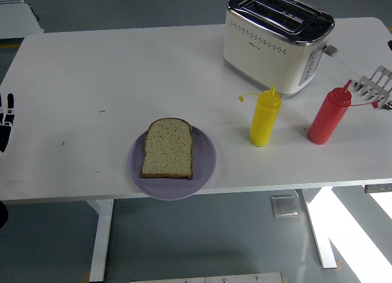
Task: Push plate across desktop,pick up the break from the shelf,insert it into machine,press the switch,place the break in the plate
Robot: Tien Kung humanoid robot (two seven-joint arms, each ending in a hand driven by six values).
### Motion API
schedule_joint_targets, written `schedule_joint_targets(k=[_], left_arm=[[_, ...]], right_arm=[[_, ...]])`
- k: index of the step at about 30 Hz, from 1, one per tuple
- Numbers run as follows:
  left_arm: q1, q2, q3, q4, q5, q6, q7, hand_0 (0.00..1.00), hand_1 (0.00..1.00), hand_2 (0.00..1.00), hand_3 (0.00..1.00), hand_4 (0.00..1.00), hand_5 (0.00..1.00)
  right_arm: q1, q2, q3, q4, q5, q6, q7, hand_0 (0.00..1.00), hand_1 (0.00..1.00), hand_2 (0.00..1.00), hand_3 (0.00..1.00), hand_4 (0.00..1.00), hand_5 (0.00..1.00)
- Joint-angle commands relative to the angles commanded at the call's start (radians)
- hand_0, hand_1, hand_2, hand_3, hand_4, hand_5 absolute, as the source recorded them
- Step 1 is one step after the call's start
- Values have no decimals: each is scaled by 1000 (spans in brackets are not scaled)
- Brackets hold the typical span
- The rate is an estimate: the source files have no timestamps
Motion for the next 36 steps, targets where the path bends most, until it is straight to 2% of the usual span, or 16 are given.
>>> schedule_joint_targets(k=[20, 29, 36], left_arm=[[-10, -1, 54, 6, 0, 11, -17, 750, 669, 617, 615, 708, 998], [-19, 6, 74, -14, 63, 33, -45, 750, 669, 617, 614, 709, 998], [-31, 12, 77, -32, 76, 42, -49, 750, 669, 617, 614, 710, 998]], right_arm=[[-18, -10, -3, -1, 7, -5, 0, 807, 765, 749, 726, 798, 596], [-35, -13, 26, 33, -2, -8, -3, 804, 761, 748, 724, 797, 597], [-36, -15, 48, 48, -10, -13, -5, 800, 744, 733, 713, 794, 591]])
